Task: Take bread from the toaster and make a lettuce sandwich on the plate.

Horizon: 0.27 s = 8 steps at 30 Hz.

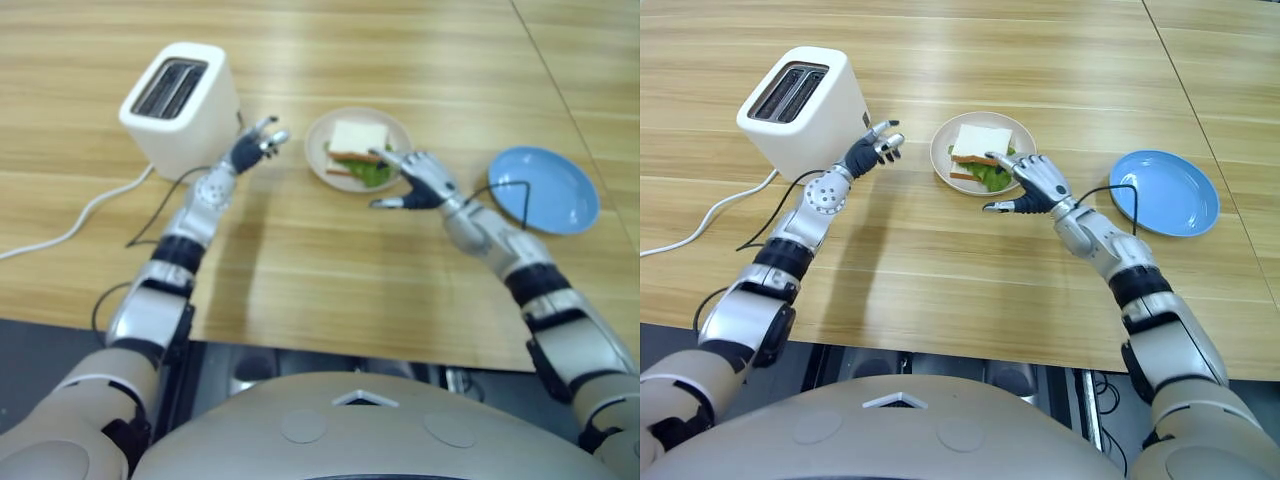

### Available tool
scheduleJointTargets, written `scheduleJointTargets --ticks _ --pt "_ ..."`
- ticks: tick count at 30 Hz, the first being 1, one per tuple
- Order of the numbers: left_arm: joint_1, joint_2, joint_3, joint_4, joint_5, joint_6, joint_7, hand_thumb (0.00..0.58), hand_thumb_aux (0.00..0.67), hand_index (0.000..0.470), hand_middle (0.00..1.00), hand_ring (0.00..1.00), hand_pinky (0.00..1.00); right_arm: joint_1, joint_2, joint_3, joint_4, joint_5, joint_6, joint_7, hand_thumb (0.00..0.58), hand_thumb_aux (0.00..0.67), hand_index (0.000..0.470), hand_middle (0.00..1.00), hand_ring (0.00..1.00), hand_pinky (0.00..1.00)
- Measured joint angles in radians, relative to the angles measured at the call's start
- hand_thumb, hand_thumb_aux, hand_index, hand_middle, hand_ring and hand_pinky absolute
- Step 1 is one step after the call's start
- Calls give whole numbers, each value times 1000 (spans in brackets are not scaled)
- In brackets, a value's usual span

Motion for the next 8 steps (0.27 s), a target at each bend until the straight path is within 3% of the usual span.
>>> scheduleJointTargets --ticks 8 --pt "12 -184 64 -17 -176 -85 4 0 0 0 0 0 0 70 213 -152 -110 614 33 290 0 0 0 0 0 0"
